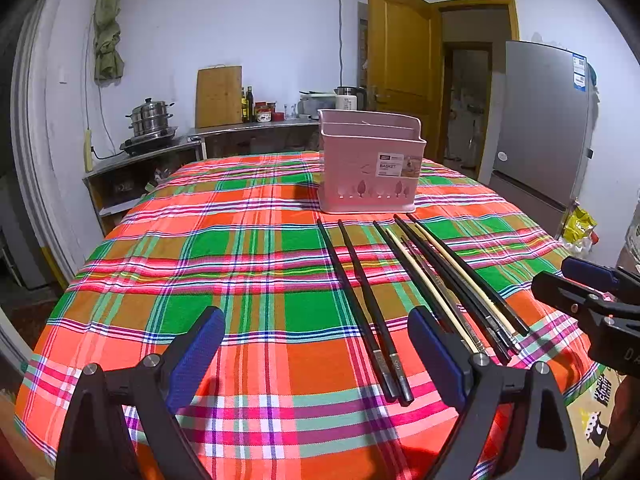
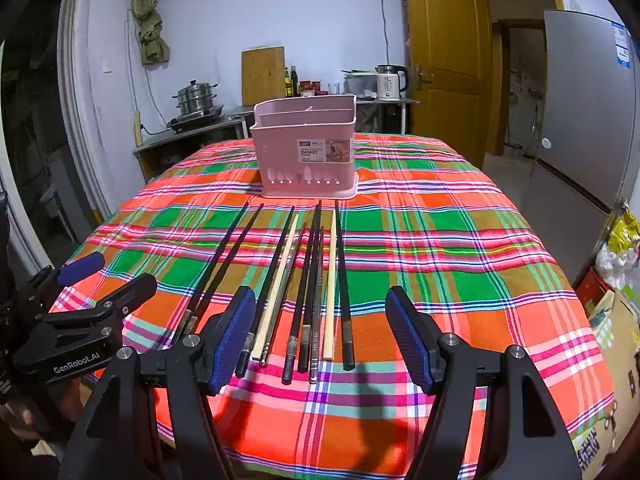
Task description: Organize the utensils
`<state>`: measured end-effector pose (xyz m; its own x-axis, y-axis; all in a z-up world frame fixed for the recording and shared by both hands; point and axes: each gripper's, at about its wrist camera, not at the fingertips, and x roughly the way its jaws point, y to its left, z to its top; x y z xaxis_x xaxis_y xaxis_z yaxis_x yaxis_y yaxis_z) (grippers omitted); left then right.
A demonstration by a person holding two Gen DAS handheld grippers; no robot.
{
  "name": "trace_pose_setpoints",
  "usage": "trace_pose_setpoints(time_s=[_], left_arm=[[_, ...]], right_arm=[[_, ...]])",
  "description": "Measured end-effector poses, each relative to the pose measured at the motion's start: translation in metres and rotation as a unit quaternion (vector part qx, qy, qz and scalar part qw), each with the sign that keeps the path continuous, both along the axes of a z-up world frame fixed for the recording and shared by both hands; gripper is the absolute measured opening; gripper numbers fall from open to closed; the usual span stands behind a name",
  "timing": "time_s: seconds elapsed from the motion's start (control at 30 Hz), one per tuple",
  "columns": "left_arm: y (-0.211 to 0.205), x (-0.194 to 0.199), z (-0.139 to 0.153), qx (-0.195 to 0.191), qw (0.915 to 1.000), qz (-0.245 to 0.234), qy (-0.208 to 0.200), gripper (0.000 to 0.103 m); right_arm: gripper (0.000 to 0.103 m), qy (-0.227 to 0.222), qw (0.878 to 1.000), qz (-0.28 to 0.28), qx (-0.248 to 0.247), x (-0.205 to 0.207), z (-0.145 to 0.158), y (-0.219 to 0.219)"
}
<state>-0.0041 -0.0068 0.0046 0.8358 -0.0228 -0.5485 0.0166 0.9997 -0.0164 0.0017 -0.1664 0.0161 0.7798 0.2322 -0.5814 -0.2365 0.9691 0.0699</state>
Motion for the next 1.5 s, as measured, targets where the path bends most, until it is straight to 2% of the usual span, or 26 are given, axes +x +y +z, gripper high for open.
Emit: trace_pose_setpoints(time_s=[1.5], left_arm=[[-0.0035, -0.0022, 0.0003, 0.002, 1.0, -0.005, -0.001, 0.093]], right_arm=[[0.068, 0.001, 1.0, 0.0, 0.001, -0.0003, 0.0001, -0.0006]])
